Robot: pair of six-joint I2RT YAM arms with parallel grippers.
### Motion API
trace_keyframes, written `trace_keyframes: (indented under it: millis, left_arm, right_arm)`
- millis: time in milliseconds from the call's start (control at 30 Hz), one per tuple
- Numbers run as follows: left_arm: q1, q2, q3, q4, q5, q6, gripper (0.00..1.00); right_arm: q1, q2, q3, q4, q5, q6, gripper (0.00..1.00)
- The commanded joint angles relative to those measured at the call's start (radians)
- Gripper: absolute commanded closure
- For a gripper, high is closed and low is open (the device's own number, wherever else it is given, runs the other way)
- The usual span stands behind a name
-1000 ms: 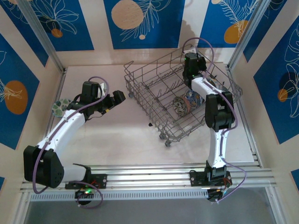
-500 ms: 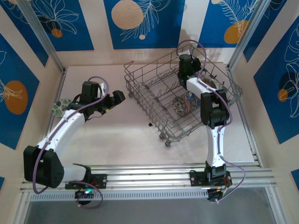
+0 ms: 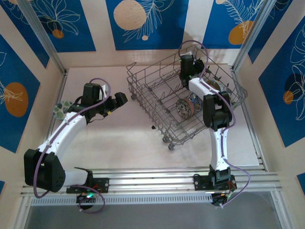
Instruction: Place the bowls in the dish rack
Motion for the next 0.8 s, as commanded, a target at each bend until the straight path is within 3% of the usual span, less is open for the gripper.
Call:
trace_keyframes:
  millis: [0,233,500,600,767]
  left_arm:
    - [0.015,-0.013,0.004,-0.014,0.015,0.003,0.01]
    - [0.016,-0.031,0.0,-0.026,0.005,-0.007,0.01]
    - [0.034,-0.056,0.038,-0.099,-0.048,0.004,0.01]
    - [0.07,-0.079,0.076,-0.179,-0.092,0.024,0.01]
    - [0.194,-0.146,0.125,-0.316,-0.12,0.087,0.01]
  right_arm:
    - [0.012,0.025,0.051,-0.035,-0.019,0.051,0.7]
    - [0.016,0.029,0.092,-0.106,-0.037,0.091,0.55]
    - [0.019,-0.017,0.163,-0.262,-0.087,0.176,0.3]
    - [0.021,-0.078,0.169,-0.357,-0.145,0.246,0.22]
    - [0.027,-0.215,0.123,-0.574,-0.26,0.448,0.17]
